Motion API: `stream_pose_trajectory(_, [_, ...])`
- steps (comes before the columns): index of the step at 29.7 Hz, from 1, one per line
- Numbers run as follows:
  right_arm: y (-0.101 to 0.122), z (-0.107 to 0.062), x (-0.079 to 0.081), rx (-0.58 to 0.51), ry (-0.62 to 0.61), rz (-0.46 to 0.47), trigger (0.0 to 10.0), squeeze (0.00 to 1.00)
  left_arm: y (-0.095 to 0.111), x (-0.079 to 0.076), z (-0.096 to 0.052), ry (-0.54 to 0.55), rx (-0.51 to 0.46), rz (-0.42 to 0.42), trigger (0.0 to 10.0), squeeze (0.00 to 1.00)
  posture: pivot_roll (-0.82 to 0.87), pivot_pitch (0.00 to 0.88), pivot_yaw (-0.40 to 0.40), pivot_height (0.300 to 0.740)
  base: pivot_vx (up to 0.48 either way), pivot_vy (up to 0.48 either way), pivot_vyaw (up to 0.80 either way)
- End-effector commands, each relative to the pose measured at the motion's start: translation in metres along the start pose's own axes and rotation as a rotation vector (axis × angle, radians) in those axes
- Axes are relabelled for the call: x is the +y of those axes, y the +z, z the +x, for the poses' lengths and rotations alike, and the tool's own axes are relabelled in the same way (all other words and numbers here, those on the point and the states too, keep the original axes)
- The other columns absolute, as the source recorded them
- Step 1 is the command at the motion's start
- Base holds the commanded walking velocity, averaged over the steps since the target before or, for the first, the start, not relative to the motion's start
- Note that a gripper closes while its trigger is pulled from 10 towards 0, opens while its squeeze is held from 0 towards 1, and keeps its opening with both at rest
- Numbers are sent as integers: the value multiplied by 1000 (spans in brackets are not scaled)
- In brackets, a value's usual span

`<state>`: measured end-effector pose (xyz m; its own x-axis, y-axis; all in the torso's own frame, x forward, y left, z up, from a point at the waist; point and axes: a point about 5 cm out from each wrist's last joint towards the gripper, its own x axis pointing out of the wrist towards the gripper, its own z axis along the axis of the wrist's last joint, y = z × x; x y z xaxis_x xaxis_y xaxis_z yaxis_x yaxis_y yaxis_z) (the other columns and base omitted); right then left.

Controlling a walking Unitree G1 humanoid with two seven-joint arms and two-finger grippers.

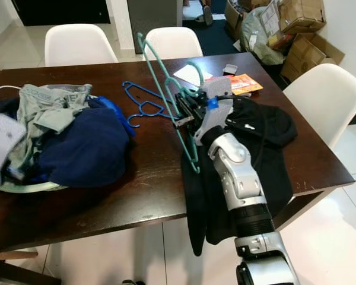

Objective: Hang hanger

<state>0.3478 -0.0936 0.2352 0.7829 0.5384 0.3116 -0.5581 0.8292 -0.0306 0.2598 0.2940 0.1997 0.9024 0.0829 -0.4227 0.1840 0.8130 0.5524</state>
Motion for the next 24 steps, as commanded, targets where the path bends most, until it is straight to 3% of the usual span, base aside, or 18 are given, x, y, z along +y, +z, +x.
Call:
stream_pose_trajectory(1, [0,-1,0,-3,-1,-6,10000,0,-7,-18,-1,-126,45,21,10000,0,69,96,-23,740,0,0,0])
stream_pose_trajectory(2, [0,-2,-1,-4,-2,-7,10000,0,-2,-31,-5,-218,23,42,10000,0,66,98,-25,740,0,0,0])
stream_pose_trajectory(3, [0,-2,-1,-4,-2,-7,10000,0,-2,-31,-5,-218,23,42,10000,0,66,98,-25,740,0,0,0])
stream_pose_trajectory(4, [2,-3,-4,-3,-10,-12,10000,0,10,-58,-19,-442,-47,81,10000,0,62,102,-25,740,0,0,0])
stream_pose_trajectory(6, [2,-3,-4,-3,-10,-12,10000,0,10,-58,-19,-442,-47,81,10000,0,62,102,-25,740,0,0,0])
stream_pose_trajectory(7, [2,-3,-6,-3,-14,-13,10000,0,14,-67,-25,-514,-78,104,10000,0,62,102,-25,740,0,0,0])
stream_pose_trajectory(10, [2,-4,-7,-3,-17,-13,10000,0,18,-70,-30,-559,-110,129,10000,0,64,106,-25,740,0,0,0])
stream_pose_trajectory(13, [3,-3,-7,-3,-17,-14,10000,0,36,-70,-43,-628,-244,124,10000,0,64,106,-25,740,0,0,0])
stream_pose_trajectory(16, [2,-3,-6,-3,-16,-13,10000,0,40,-67,-43,-613,-267,123,10000,0,64,106,-25,740,0,0,0])
stream_pose_trajectory(17, [2,-3,-6,-2,-15,-12,10000,0,41,-60,-40,-554,-274,126,10000,0,64,106,-25,740,0,0,0])
stream_pose_trajectory(18, [2,-2,-6,-3,-15,-11,10000,0,45,-44,-32,-428,-287,111,10000,0,67,112,-28,740,0,0,0])
stream_pose_trajectory(20, [2,-2,-6,-3,-15,-11,10000,0,45,-44,-32,-428,-287,111,10000,0,67,112,-28,740,0,0,0])
stream_pose_trajectory(22, [2,-2,-5,-3,-14,-9,10000,0,54,-20,-26,-253,-333,82,10000,0,67,112,-28,740,0,0,0])
stream_pose_trajectory(23, [2,-2,-5,-3,-13,-9,10000,0,65,-7,-29,-186,-408,23,10000,0,67,113,-30,740,0,0,0])
stream_pose_trajectory(24, [2,-2,-5,-3,-13,-9,10000,0,65,-7,-29,-186,-408,23,10000,0,67,113,-30,740,0,0,0])
